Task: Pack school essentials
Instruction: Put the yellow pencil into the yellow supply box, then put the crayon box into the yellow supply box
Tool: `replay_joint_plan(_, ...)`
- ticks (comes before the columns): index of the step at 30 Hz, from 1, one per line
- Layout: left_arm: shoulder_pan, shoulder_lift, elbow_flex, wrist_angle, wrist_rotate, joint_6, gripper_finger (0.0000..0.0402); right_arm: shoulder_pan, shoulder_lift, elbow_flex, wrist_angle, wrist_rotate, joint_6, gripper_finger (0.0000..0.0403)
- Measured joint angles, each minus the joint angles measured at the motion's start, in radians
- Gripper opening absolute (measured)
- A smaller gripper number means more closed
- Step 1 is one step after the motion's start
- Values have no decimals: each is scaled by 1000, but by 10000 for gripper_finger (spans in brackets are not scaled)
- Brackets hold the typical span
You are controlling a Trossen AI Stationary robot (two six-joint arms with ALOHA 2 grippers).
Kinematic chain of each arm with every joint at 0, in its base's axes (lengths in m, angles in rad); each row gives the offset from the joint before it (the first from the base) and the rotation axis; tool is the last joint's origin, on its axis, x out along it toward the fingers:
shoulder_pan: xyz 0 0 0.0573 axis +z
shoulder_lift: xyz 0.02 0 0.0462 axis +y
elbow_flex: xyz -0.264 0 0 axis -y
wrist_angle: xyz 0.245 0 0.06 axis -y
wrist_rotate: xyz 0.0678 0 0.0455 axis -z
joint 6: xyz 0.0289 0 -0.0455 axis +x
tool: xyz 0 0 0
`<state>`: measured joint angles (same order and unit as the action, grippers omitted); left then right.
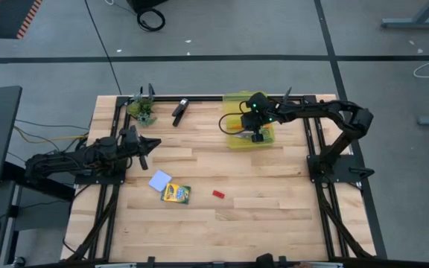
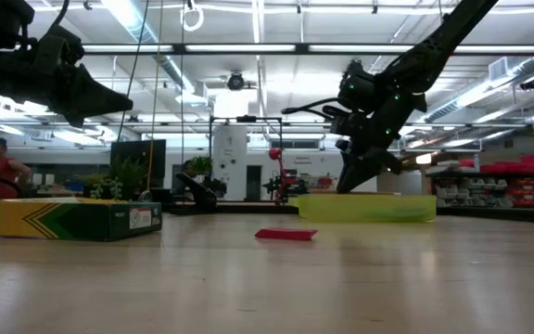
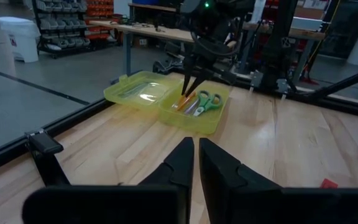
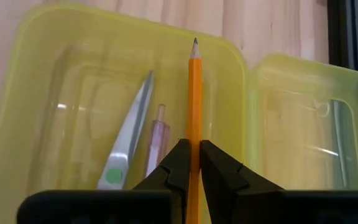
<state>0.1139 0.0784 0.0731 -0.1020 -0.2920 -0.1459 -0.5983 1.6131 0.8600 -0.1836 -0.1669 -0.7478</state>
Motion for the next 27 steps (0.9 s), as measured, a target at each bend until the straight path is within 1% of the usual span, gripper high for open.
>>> replay_joint_plan(6, 0, 0, 0, -1, 0, 0, 30, -9, 0, 0, 0, 0, 23, 44)
replay_joint_plan(15, 0, 0, 0, 0, 0, 0, 37, -17, -1, 0, 0, 1, 45, 92)
replay_joint_plan(22, 0, 0, 0, 0, 0, 0, 29, 2, -1, 0, 1, 4, 112, 99)
replay_joint_plan(27, 0, 0, 0, 0, 0, 0, 31, 55, -1, 5, 29, 109, 250, 99)
